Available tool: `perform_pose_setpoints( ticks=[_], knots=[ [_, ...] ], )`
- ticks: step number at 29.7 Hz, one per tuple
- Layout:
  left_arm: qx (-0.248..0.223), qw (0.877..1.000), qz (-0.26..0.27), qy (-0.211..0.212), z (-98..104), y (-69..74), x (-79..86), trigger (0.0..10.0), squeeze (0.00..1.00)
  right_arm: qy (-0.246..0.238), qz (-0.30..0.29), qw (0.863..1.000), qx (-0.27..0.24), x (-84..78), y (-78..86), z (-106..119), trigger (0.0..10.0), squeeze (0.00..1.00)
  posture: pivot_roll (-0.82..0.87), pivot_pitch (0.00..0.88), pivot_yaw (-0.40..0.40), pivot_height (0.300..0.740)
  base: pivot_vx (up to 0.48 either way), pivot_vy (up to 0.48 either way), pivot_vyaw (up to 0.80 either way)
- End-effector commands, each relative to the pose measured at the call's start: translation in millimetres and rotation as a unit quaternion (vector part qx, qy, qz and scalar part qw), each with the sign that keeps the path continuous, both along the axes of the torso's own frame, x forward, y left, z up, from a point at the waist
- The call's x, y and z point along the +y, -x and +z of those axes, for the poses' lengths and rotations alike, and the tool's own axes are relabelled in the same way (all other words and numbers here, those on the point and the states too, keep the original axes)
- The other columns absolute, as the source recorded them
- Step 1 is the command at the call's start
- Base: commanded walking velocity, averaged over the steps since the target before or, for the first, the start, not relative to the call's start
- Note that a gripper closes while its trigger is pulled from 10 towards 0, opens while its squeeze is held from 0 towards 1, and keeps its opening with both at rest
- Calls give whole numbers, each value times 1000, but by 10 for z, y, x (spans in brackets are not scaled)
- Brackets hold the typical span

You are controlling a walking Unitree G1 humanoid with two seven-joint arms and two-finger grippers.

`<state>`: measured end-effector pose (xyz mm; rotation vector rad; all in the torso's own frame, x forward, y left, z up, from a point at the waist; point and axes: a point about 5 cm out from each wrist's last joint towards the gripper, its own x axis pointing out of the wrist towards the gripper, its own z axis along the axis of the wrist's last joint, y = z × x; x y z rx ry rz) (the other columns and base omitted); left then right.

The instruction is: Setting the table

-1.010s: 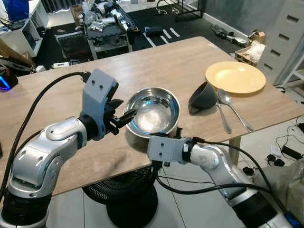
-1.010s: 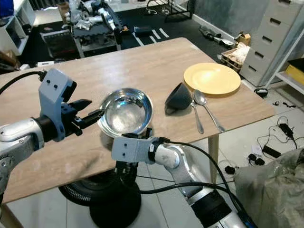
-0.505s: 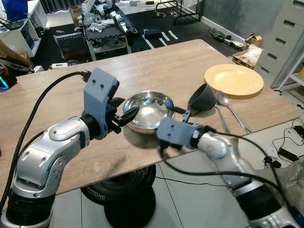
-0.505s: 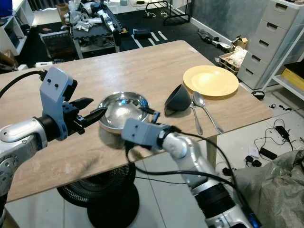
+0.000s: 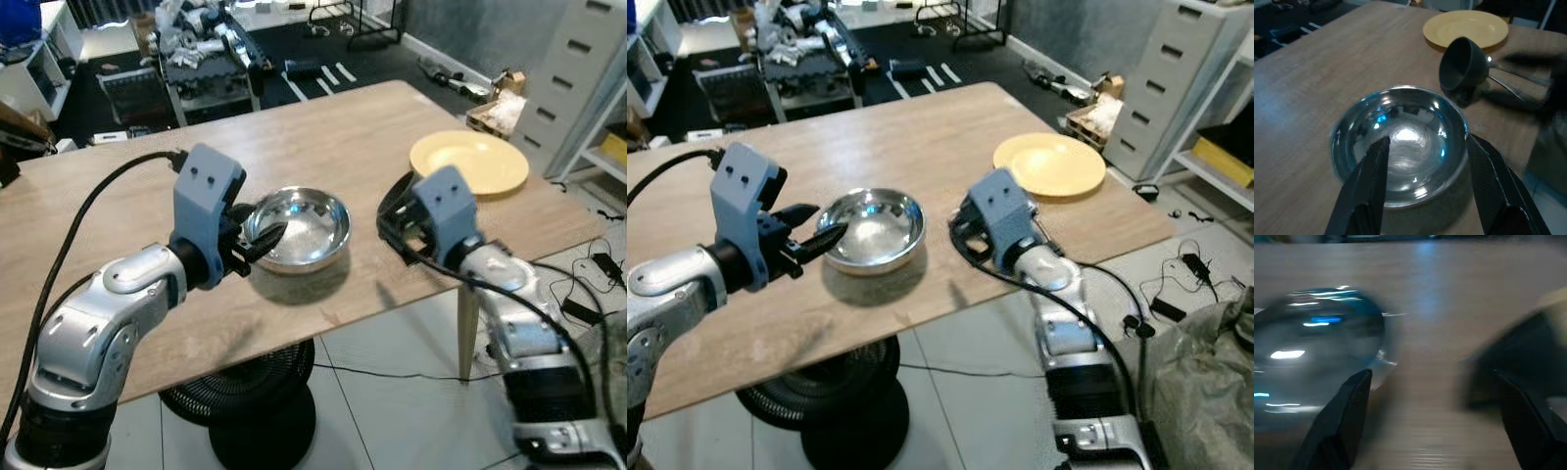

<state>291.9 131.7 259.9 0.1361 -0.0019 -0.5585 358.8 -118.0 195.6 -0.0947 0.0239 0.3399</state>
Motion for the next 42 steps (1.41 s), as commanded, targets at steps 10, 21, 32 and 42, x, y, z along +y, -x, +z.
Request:
perform_pose_setpoints(
  ticks=[10,21,32,42],
  knots=[
    [-73,994,64,-52,156,-175,34,10000,0,-167,-38,978,119,435,-82,-172,10000,0,125,62,110,740,0,0,0],
    [-47,996,67,-42,120,-133,130,10000,0,-141,-79,969,184,531,-103,-469,10000,0,137,81,91,740,0,0,0],
    [74,996,6,-42,-275,114,403,10000,0,-233,-50,939,247,659,-123,-545,0,0,145,86,87,740,0,0,0],
    [93,995,24,-39,-394,200,427,10000,0,-243,-13,931,272,748,-72,-633,0,0,147,84,71,740,0,0,0]
  ],
)
